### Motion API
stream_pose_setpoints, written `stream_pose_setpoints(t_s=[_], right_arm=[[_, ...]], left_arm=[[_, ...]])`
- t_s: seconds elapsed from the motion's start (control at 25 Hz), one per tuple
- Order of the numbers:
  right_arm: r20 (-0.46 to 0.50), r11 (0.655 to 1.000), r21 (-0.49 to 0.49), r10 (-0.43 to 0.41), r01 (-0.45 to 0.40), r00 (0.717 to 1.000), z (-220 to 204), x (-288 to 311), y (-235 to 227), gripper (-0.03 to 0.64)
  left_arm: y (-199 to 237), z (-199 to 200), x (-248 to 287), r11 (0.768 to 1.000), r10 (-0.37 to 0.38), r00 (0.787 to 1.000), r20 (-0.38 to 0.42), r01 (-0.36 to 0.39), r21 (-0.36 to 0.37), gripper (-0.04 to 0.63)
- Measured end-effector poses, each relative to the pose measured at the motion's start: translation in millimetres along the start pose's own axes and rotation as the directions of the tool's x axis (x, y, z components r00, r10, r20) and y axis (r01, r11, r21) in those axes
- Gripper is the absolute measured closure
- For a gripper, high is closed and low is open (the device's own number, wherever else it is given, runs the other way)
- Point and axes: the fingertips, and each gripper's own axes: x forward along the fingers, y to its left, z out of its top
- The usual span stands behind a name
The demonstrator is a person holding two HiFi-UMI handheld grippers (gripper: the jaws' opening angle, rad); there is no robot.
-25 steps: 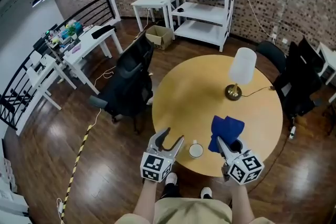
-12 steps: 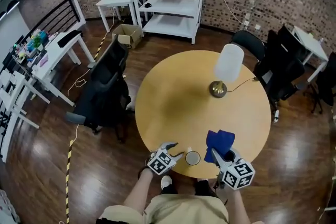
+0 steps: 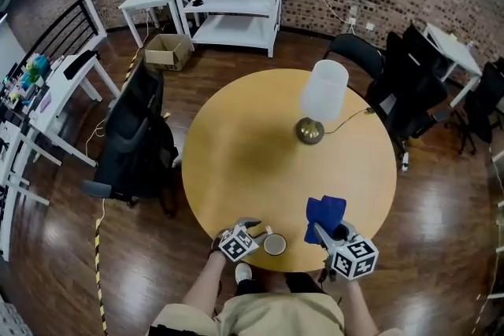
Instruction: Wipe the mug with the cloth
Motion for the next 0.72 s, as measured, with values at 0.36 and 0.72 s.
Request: stream_pose_setpoints(t_s=[0.36, 0.72], right_arm=[[-0.072, 1.000, 0.018, 0.013, -0.012, 0.997, -31, 9, -2, 0.474], [-0.221, 0.907, 0.355, 0.318, -0.227, 0.922, -95, 65, 2, 0.463]], left_arm=[[-9, 4, 22, 0.994, -0.098, 0.995, 0.002, 0.098, 0.045, 0.565], [-12, 9, 26, 0.995, -0.096, 0.994, 0.061, 0.094, 0.025, 0.578]])
